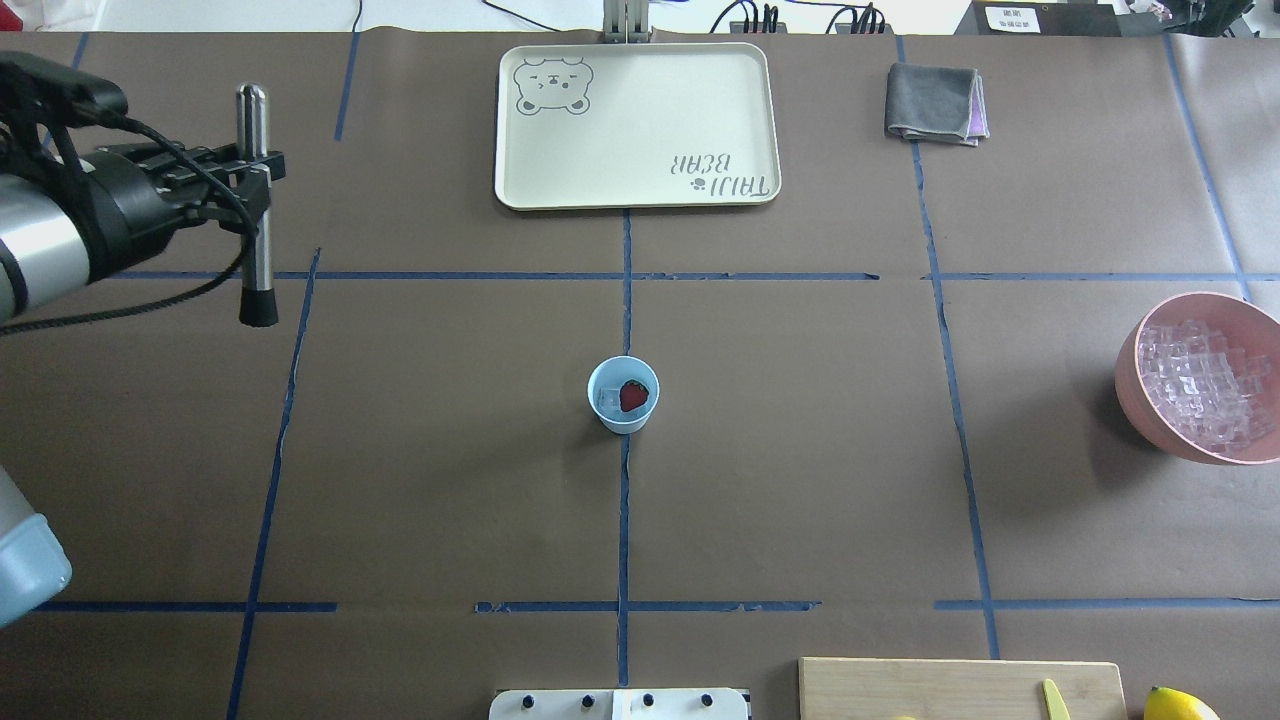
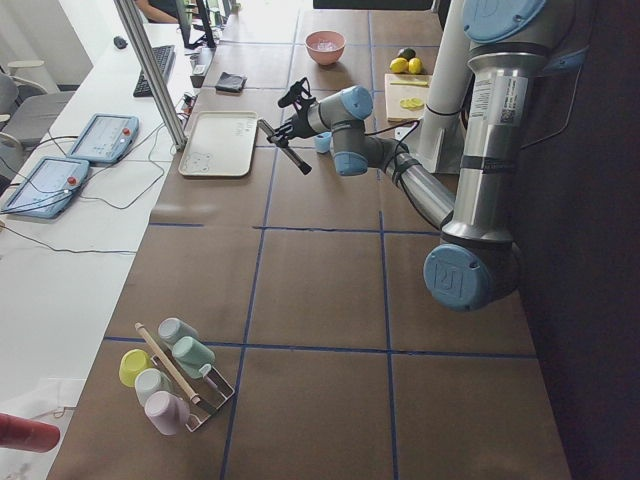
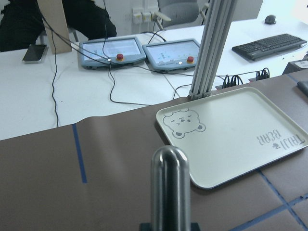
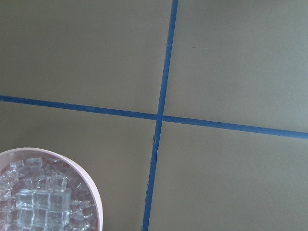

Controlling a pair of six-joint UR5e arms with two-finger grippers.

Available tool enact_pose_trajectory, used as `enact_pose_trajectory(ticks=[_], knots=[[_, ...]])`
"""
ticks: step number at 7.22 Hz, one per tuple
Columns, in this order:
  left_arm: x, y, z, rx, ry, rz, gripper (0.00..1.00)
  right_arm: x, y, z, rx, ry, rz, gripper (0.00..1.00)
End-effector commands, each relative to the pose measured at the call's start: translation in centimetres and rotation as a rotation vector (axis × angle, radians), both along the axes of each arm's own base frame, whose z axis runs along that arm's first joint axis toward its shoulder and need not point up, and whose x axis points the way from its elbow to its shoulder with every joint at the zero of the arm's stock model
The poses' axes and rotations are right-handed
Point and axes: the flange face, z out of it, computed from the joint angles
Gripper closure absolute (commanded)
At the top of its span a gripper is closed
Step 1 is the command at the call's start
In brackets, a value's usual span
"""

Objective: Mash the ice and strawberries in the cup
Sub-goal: 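Lift the pestle with the left gripper and carry it over the cup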

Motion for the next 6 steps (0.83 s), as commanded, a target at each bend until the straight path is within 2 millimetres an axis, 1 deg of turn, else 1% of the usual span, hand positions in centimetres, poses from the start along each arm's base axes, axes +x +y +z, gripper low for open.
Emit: enact_pose_trajectory(ticks=[1, 2, 3, 4, 5, 6], knots=[[2.2, 4.1, -1.5, 0.12, 0.132, -0.128, 1.0, 0.0, 0.0, 0.1, -0.002, 0.0, 0.0, 0.01], [3.4, 6.3, -1.9, 0.216, 0.146, -0.129, 1.0, 0.0, 0.0, 0.0, -0.001, 0.0, 0.0, 0.0], [3.8, 6.3, -0.5, 0.29, 0.164, -0.174, 1.0, -0.1, 0.0, 0.0, 0.001, 0.0, -0.003, 0.01], [6.5, 7.8, 1.3, 0.347, 0.164, -0.188, 1.0, -0.2, 0.0, 0.0, 0.0, 0.0, -0.002, 0.0], [10.1, 8.4, -0.7, 0.416, 0.186, -0.194, 1.0, -0.2, 0.0, 0.0, 0.0, 0.0, -0.002, 0.01], [12.9, 8.5, -1.4, 0.428, 0.209, -0.235, 1.0, -0.2, 0.0, 0.0, 0.0, 0.0, -0.002, 0.0]])
